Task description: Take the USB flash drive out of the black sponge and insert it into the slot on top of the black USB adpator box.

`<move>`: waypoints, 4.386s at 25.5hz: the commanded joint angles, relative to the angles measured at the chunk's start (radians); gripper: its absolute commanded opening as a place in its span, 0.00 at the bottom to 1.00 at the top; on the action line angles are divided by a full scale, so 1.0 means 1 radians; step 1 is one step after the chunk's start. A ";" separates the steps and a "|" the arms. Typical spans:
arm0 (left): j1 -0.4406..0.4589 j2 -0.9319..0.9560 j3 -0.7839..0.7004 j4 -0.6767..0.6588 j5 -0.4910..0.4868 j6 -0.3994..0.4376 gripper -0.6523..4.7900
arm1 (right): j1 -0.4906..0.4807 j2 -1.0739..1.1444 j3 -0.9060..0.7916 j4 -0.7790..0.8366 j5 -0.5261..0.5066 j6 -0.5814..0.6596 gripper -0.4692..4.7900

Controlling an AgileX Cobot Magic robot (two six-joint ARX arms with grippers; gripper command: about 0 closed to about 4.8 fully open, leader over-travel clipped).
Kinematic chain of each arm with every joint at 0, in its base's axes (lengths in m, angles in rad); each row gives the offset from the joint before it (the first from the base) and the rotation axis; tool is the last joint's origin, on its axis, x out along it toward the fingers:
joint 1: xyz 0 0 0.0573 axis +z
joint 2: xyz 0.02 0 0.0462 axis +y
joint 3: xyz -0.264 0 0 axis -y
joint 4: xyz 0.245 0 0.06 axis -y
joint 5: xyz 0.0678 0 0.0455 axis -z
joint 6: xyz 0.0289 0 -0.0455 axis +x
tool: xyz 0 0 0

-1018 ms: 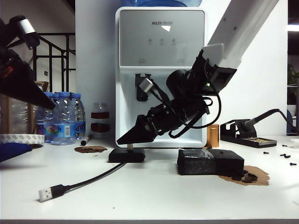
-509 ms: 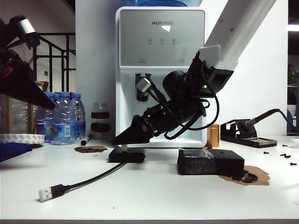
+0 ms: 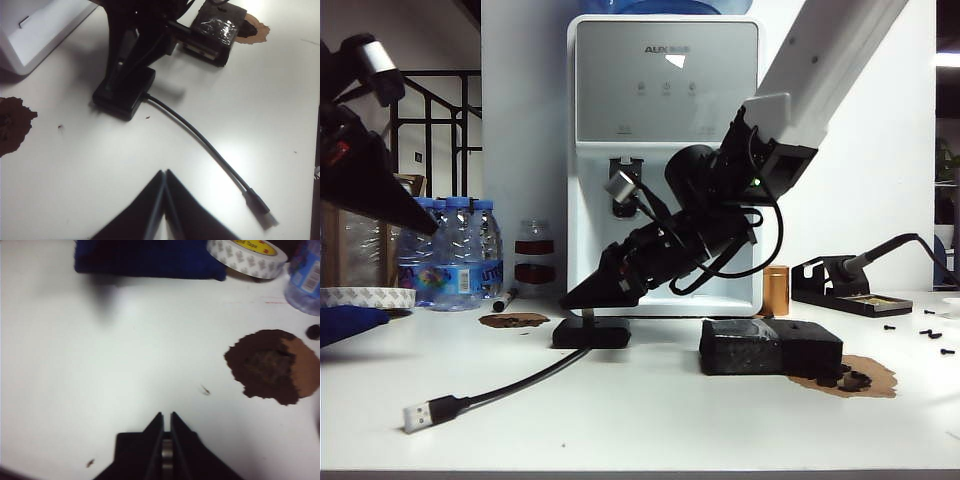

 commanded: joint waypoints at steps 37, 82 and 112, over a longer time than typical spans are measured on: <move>-0.002 0.000 0.000 0.004 0.011 -0.007 0.11 | -0.013 -0.007 0.005 -0.031 -0.051 0.012 0.09; -0.002 0.002 -0.001 0.004 0.030 -0.007 0.11 | -0.014 0.016 0.016 -0.031 -0.100 0.027 0.09; -0.002 0.004 -0.014 0.005 0.030 -0.006 0.11 | -0.018 0.021 0.018 -0.050 -0.114 -0.006 0.09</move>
